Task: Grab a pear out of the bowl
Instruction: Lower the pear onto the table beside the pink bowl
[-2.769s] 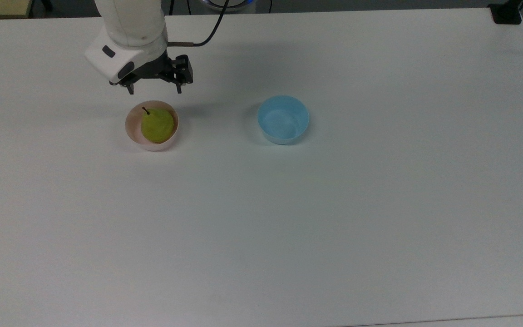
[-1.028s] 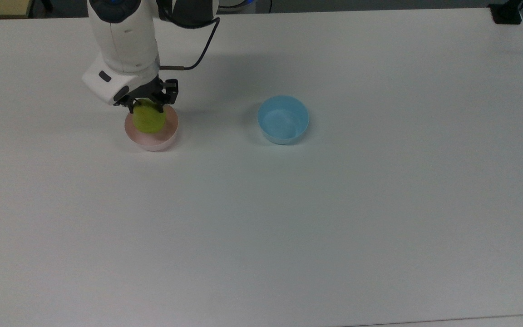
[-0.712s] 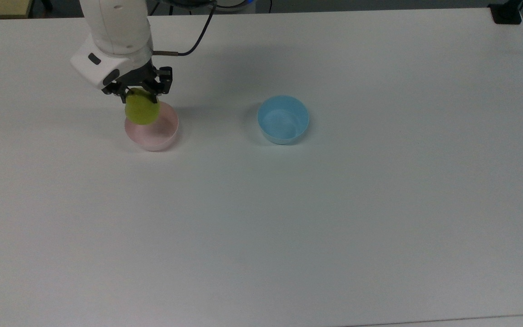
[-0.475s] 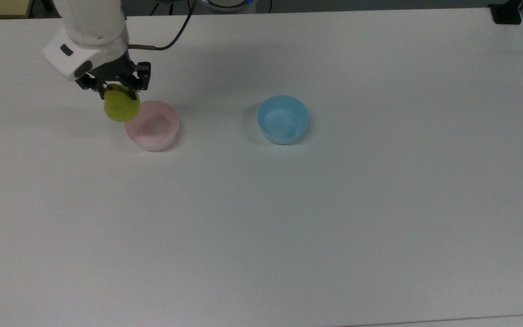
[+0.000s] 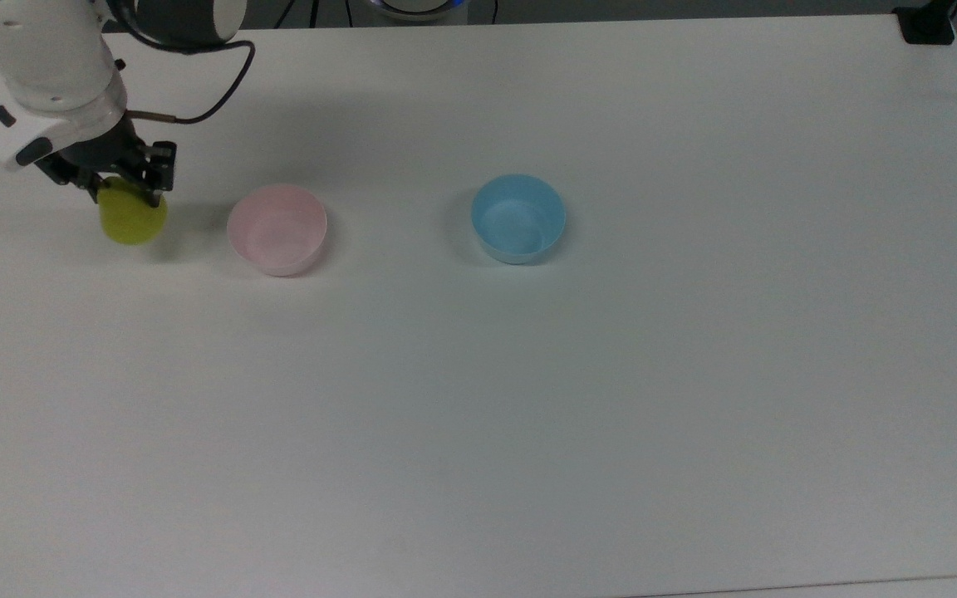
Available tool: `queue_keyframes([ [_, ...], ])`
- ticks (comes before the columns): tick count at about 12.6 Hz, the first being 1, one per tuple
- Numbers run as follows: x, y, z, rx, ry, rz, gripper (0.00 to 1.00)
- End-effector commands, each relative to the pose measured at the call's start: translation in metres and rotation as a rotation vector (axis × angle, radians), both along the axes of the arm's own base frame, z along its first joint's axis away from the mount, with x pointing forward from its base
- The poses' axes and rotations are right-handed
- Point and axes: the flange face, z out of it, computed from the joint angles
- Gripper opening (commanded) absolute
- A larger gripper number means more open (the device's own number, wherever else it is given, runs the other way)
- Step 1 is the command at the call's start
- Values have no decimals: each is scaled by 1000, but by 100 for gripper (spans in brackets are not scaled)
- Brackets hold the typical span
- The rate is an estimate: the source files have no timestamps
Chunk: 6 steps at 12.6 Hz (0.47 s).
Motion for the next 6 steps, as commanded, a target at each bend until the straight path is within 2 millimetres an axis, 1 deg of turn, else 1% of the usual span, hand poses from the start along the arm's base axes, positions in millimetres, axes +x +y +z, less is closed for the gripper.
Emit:
queue_keyframes([
  [1,9,-34,-31,-23,-42,7,35],
  [2,9,-40,-39,-26,-47,2,35],
  [4,9,-43,-48,-30,-48,3,37],
  [6,9,-43,-51,-29,-43,5,49],
])
